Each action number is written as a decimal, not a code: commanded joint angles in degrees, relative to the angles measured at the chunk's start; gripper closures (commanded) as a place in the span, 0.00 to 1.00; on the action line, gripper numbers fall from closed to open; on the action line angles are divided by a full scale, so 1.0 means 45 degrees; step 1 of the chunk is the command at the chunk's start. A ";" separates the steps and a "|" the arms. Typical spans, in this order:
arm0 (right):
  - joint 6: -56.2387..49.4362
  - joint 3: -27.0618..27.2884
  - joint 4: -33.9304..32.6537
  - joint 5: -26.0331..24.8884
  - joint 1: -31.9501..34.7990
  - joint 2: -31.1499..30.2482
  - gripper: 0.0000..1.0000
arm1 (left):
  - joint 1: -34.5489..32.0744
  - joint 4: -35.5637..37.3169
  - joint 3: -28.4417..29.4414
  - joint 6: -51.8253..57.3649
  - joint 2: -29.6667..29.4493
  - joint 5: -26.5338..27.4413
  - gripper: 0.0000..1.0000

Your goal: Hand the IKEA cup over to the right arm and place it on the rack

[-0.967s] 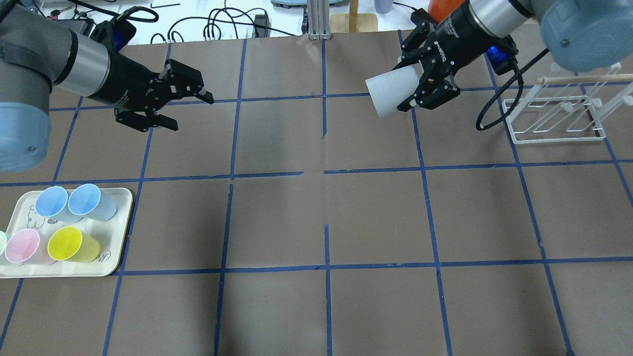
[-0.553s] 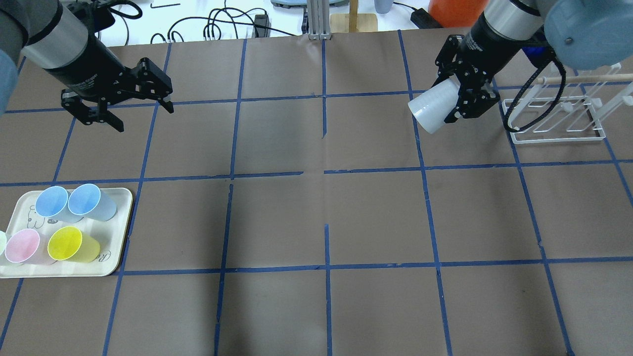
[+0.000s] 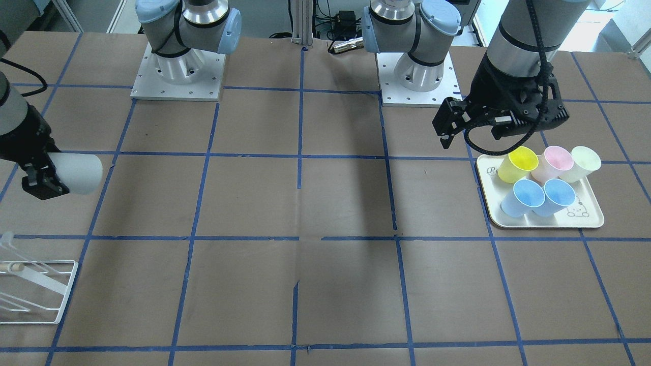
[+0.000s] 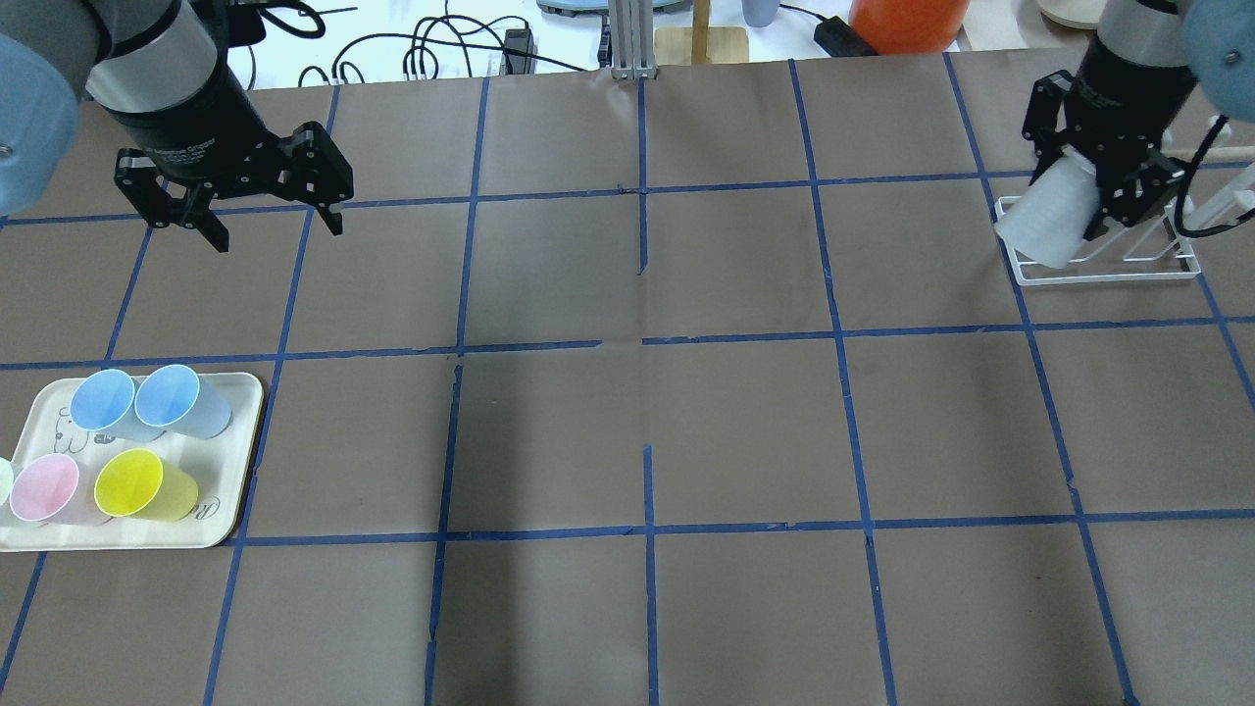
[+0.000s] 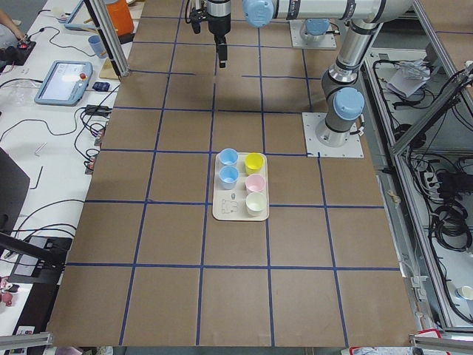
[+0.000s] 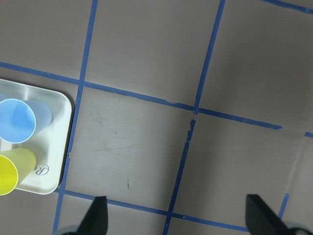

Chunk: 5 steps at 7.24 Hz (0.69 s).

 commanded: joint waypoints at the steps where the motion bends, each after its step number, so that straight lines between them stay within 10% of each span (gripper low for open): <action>1: -0.1675 0.0230 -0.1637 -0.0738 -0.1082 0.0196 1.00 | -0.0040 -0.0106 0.0717 0.0166 -0.0386 -0.0230 0.00; 5: -0.1600 0.0368 -0.3271 -0.2142 -0.1125 0.1055 1.00 | -0.0098 -0.0905 0.1719 0.1220 -0.1112 -0.0837 0.00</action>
